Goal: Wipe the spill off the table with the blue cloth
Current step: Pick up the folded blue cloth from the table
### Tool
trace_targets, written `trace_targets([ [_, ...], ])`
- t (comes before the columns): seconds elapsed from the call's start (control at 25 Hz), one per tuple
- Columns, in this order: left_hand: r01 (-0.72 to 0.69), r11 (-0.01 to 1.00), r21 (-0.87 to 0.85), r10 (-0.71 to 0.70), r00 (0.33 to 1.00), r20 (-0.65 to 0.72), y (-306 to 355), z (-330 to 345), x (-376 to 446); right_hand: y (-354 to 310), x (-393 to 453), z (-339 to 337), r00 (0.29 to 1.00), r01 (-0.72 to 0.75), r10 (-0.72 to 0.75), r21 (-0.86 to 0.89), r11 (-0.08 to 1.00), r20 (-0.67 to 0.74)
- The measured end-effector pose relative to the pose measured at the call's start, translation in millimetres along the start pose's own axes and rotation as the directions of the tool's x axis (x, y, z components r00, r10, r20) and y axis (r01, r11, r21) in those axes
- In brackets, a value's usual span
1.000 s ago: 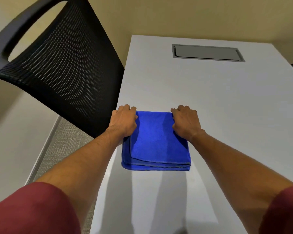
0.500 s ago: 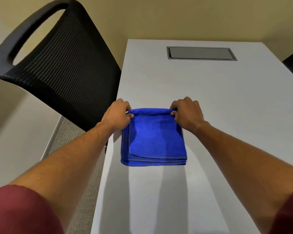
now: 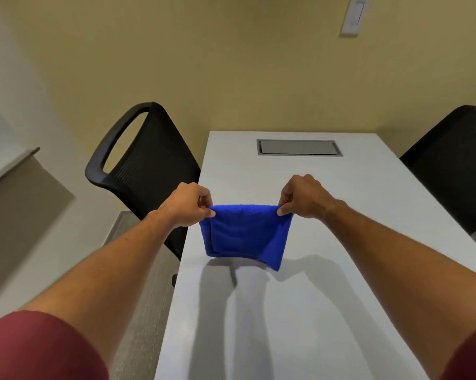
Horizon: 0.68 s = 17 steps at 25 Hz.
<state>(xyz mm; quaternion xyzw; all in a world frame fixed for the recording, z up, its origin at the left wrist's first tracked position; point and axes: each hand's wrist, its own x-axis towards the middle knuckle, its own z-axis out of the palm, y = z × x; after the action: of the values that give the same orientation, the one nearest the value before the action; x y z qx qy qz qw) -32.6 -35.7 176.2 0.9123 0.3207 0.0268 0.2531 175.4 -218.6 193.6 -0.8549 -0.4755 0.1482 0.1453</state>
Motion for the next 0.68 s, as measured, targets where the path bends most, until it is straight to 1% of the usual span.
trace_targets([
  [0.12,-0.013,0.999,0.034,0.013,1.000,0.005,37.9,-18.6,-22.4,1.3,-33.8,-46.0,0.999,0.026,-0.026,-0.025,0.999,0.022],
  [0.32,-0.032,0.998,0.046,0.032,0.999,0.005,120.9,-35.7,-64.5,21.4,-100.2,-116.4,0.996,0.067,-0.060,-0.120,0.991,0.059],
  [0.48,-0.009,1.000,0.024,0.009,1.000,0.025,197.2,-34.7,-109.4,53.3,-168.5,-165.0,0.998,0.045,-0.039,-0.130,0.990,0.049],
  [0.68,0.013,0.999,-0.029,-0.012,1.000,0.021,280.0,-22.6,-156.9,92.6,-245.8,-208.4,0.999,-0.006,0.010,-0.095,0.995,0.046],
])
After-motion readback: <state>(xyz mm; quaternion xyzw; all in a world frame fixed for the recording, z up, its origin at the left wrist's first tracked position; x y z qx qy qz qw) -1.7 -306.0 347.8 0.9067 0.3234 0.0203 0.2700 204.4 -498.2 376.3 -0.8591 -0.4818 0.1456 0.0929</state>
